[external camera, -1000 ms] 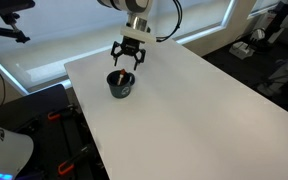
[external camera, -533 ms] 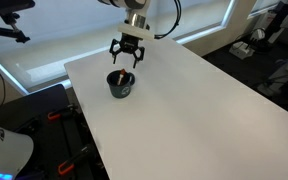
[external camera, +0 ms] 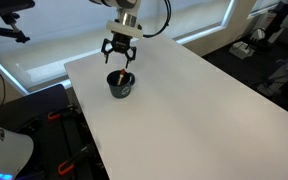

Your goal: Remove the red marker from the dark green mug.

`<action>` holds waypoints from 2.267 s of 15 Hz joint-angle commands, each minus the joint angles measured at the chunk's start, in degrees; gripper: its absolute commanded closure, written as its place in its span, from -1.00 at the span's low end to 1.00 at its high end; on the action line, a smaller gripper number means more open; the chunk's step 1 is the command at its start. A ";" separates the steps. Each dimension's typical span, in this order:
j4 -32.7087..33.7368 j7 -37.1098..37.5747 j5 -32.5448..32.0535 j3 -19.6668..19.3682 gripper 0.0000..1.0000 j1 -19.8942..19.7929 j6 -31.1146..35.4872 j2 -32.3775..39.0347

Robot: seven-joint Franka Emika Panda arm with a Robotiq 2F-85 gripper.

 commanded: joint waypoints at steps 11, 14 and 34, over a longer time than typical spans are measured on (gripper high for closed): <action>-2.56 5.48 -1.36 -0.63 -1.00 1.01 -2.07 -4.22; -3.80 9.03 -0.82 -0.59 -1.00 0.84 -4.31 -6.19; -2.18 11.12 -0.96 -2.17 -1.00 -1.19 -9.05 -2.13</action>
